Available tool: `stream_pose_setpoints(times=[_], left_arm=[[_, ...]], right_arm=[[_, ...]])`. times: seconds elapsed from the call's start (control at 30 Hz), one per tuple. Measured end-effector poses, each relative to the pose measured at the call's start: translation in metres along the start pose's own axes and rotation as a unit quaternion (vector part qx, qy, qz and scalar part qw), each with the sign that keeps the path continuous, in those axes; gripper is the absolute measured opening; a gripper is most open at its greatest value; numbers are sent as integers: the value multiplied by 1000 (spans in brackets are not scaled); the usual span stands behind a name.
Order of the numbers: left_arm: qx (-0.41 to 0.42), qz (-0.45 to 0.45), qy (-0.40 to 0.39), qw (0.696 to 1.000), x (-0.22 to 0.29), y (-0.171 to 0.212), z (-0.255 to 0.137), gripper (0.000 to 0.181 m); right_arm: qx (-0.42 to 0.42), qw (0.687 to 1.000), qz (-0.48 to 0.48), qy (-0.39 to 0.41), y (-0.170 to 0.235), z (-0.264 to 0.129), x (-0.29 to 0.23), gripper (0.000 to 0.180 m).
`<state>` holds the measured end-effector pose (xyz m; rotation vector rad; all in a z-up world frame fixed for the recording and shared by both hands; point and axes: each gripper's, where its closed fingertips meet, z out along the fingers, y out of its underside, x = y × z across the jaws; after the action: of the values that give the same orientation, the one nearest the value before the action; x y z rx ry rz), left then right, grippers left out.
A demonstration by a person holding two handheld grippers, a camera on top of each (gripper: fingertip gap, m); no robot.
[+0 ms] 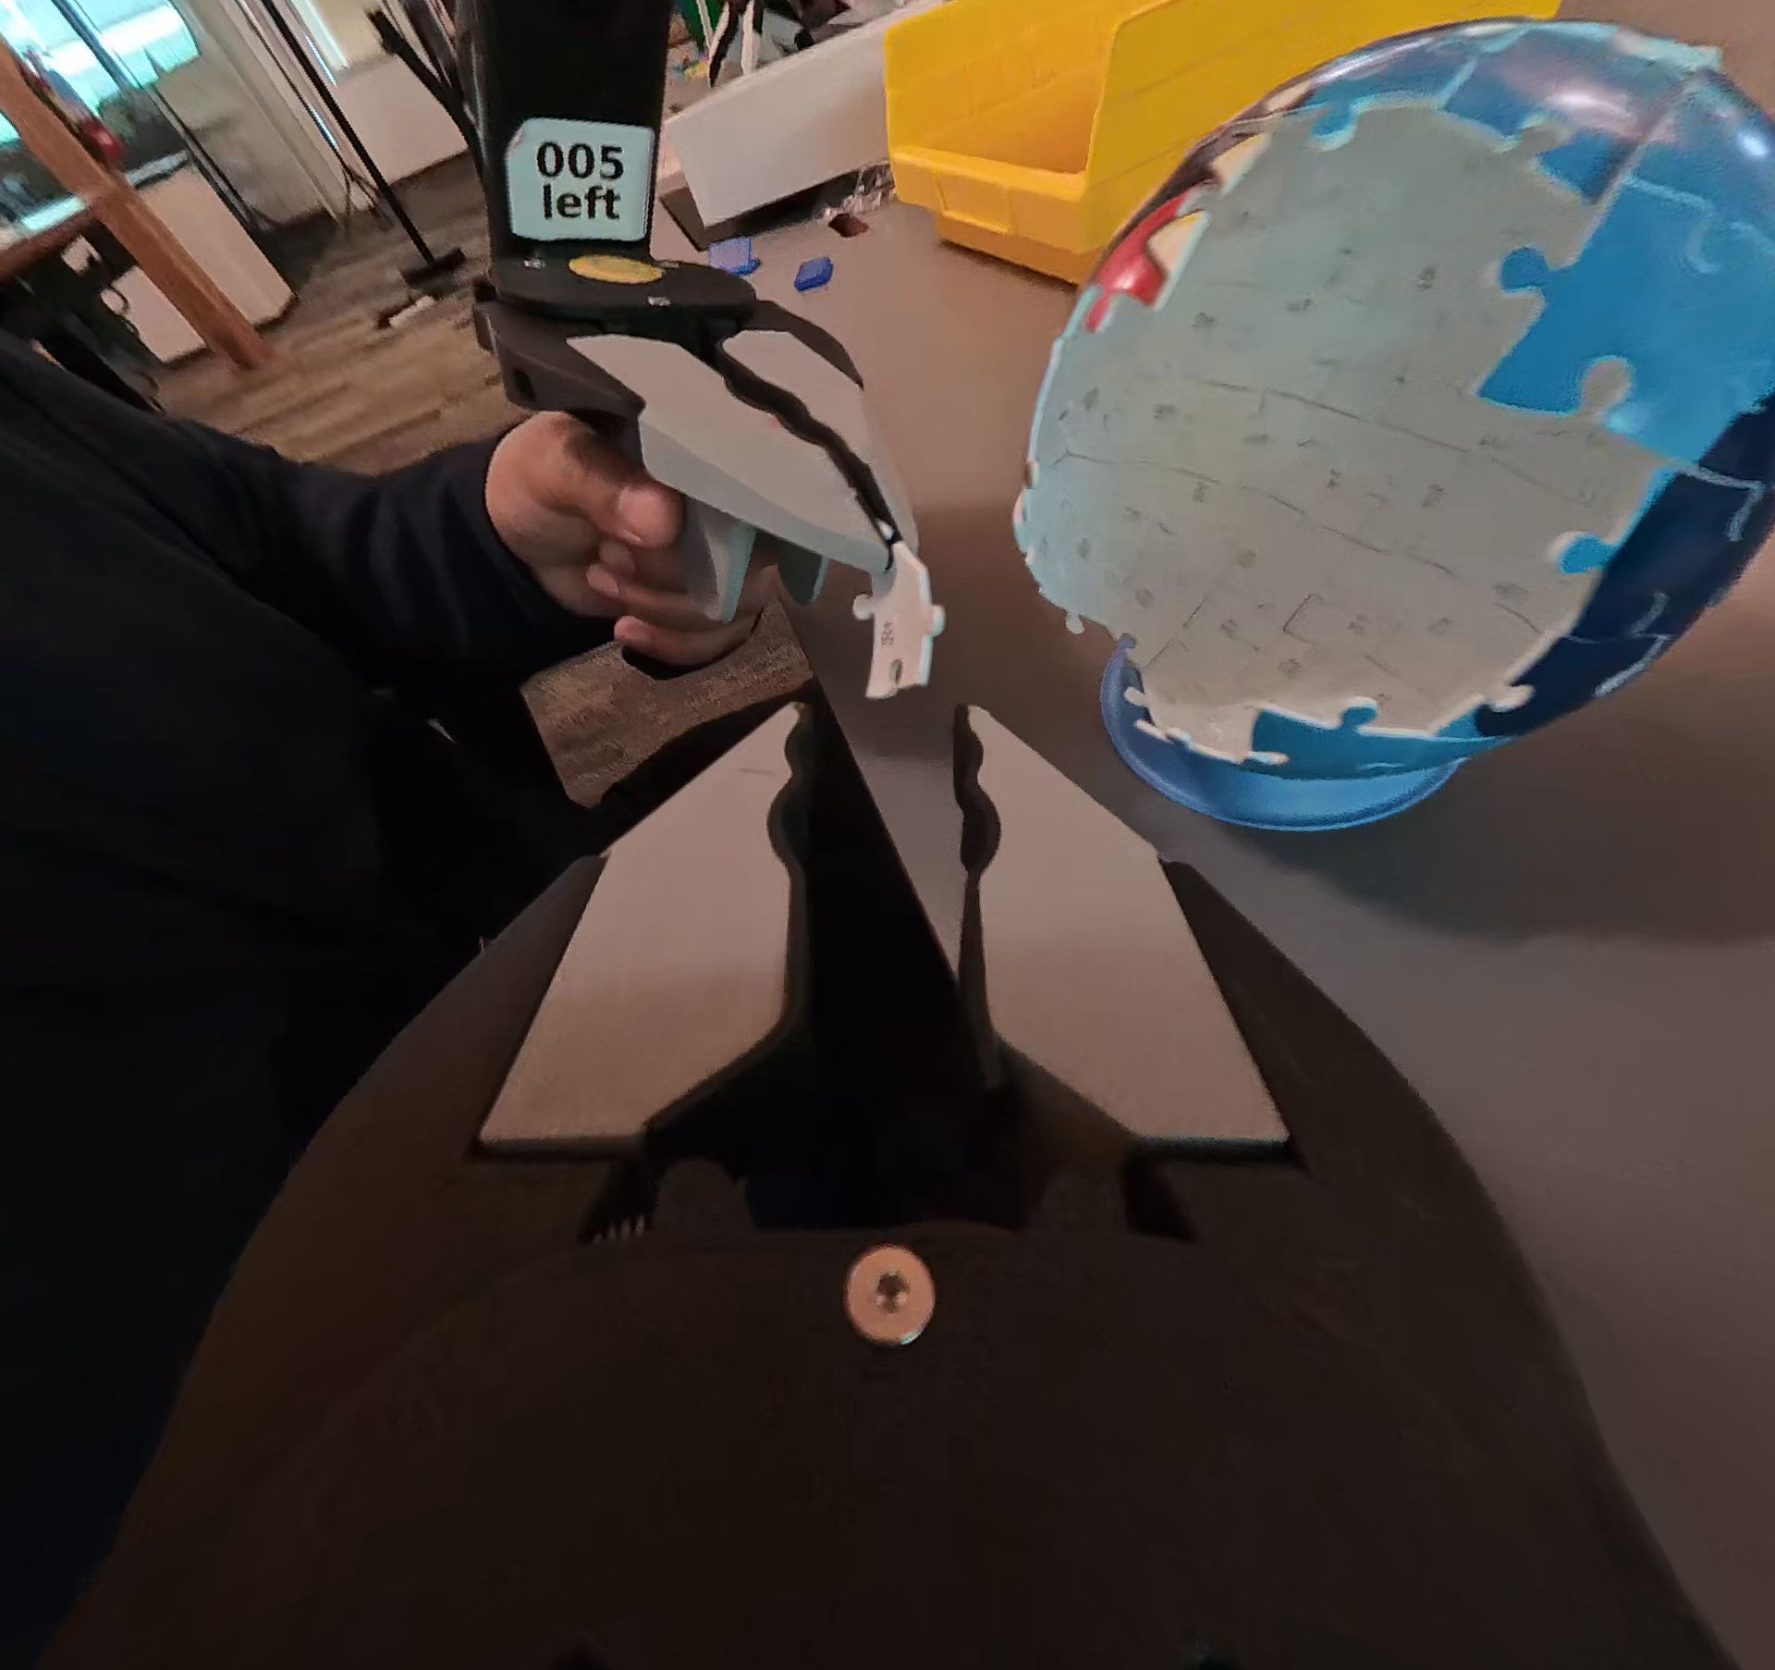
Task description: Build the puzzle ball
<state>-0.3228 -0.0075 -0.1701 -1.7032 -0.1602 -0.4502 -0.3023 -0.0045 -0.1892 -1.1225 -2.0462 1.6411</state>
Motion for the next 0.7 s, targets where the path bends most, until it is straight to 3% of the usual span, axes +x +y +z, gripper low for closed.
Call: stream_pose_setpoints(times=[0.43, 0.7], left_arm=[[-1, -29, -12, 1000, -5, 10, 1, 0], [8, -43, -13, 999, -10, 6, -1, 0]], right_arm=[[-7, 996, -66, 60, 6, 9, 8, 29], [11, 996, -67, 55, 0, 8, 8, 30]])
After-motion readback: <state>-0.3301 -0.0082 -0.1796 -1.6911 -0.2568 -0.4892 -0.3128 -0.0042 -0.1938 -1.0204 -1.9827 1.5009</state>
